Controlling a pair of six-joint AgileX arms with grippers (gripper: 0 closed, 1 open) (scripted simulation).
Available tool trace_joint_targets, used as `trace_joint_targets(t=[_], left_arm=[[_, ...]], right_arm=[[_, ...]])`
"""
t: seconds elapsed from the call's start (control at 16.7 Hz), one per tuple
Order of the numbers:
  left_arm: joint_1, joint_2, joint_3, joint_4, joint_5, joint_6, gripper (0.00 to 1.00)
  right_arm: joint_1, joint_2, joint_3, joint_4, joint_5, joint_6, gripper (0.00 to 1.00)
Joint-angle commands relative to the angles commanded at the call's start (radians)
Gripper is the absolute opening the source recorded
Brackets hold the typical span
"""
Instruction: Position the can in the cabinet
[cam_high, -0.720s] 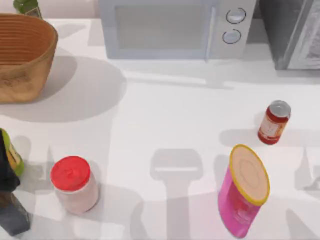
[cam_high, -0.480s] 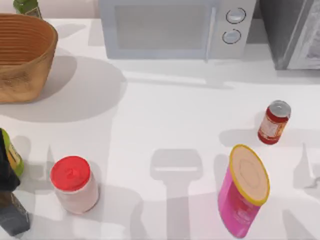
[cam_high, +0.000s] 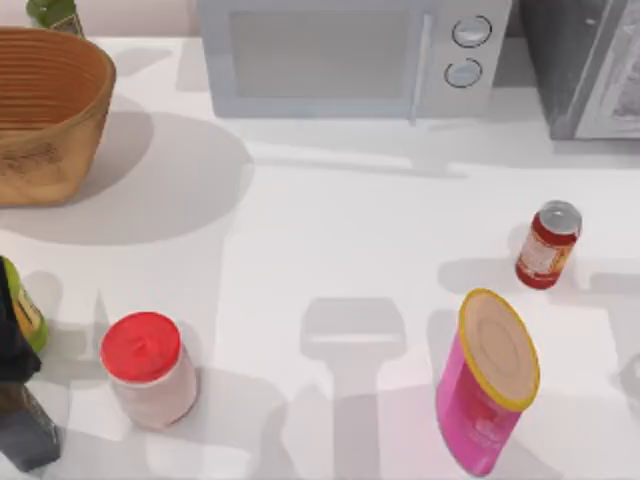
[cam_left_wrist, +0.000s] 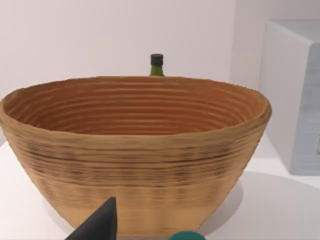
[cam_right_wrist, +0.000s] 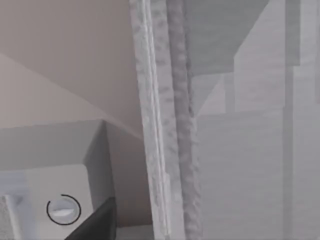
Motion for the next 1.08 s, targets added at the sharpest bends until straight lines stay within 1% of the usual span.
trace_joint_targets(t=[0.18,0.3,0.48,0.6,0.84,1.08], left_arm=[[0.0,0.0,0.0,0.0,0.0,0.0,1.0],[0.0,0.0,0.0,0.0,0.0,0.0,1.0],[0.0,0.0,0.0,0.0,0.0,0.0,1.0],[0.0,0.0,0.0,0.0,0.0,0.0,1.0],[0.0,0.0,0.0,0.0,0.0,0.0,1.0],[0.0,0.0,0.0,0.0,0.0,0.0,1.0]], right_arm=[[0.105,0.372,0.06,0.281,0.123,0.033,1.0],[0.165,0.647,0.08,0.451,0.188,0.049,1.0],[0.239,1.011,0.08,0.686,0.256,0.062,1.0],[0.272,1.205,0.068,0.834,0.283,0.068,1.0],[0.31,1.473,0.053,1.056,0.302,0.081,1.0],[0.326,1.58,0.047,1.15,0.289,0.086,1.0]])
